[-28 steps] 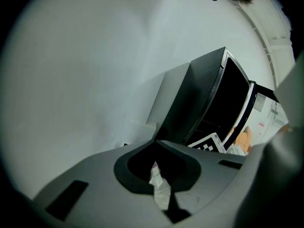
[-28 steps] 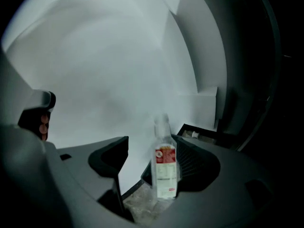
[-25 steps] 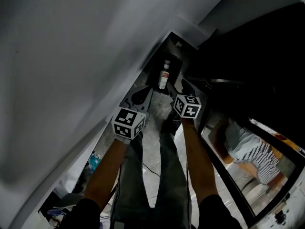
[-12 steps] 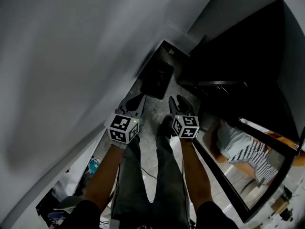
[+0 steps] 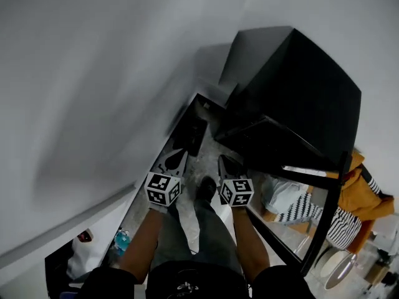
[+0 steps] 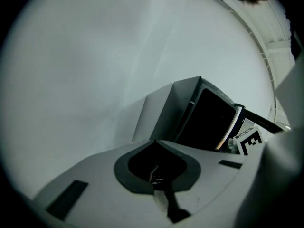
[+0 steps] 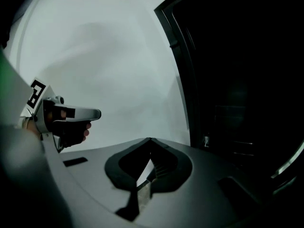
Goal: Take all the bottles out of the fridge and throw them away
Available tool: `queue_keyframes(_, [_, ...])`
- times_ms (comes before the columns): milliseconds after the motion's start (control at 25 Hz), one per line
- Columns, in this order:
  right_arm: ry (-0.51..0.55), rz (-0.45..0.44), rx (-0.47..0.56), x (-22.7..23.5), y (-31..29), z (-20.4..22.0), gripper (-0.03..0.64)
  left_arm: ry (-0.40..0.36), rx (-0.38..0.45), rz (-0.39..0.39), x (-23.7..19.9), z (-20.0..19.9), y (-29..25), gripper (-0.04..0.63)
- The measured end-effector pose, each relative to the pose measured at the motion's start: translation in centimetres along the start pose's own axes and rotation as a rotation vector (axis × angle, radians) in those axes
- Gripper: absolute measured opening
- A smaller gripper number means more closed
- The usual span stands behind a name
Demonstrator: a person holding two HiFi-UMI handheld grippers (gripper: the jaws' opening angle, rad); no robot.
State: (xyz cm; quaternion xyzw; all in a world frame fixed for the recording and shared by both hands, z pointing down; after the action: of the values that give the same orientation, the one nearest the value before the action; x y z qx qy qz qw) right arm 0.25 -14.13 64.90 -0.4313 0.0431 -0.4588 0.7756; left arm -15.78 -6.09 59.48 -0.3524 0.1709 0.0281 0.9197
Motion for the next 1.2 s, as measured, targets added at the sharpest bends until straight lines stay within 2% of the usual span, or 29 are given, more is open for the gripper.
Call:
queue_keyframes(240, [0.021, -0.006, 0.051, -1.7, 8.4, -3.9, 0.008, -0.016, 0.042, 0.032, 5.7, -4.3, 4.0, 0.006])
queue_keyframes(480, [-0.014, 0.083, 0.152, -3.2, 15.3, -6.3, 0.006, -0.080, 0.052, 0.092, 9.3, -7.0, 7.6, 0.006])
queue_keyframes(680, [-0.081, 0.174, 0.178, -6.2, 19.3, -4.7, 0.006, -0.106, 0.018, 0.157, 9.5, -6.4, 10.6, 0.006])
queue_keyframes(920, [-0.180, 0.268, 0.238, -10.9, 23.3, -1.7, 0.006, -0.203, 0.020, 0.249, 9.9, -6.0, 15.3, 0.006])
queue_keyframes(1200, [-0.188, 0.352, 0.284, -15.7, 27.6, 0.9, 0.006, -0.253, 0.026, 0.346, 10.8, -4.0, 19.6, 0.006])
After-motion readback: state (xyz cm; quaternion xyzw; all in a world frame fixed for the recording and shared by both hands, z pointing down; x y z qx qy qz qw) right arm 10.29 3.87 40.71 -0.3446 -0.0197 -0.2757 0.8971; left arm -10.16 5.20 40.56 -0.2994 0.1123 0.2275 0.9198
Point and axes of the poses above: the fingertips, and each gripper's own axes: y backward along the fingers, x to its right, z out of its underside, the point moved 5 cm from there along y, backward along the fingers, and after that the axes turned 15 degrees about -x, right-handed, at the moved point
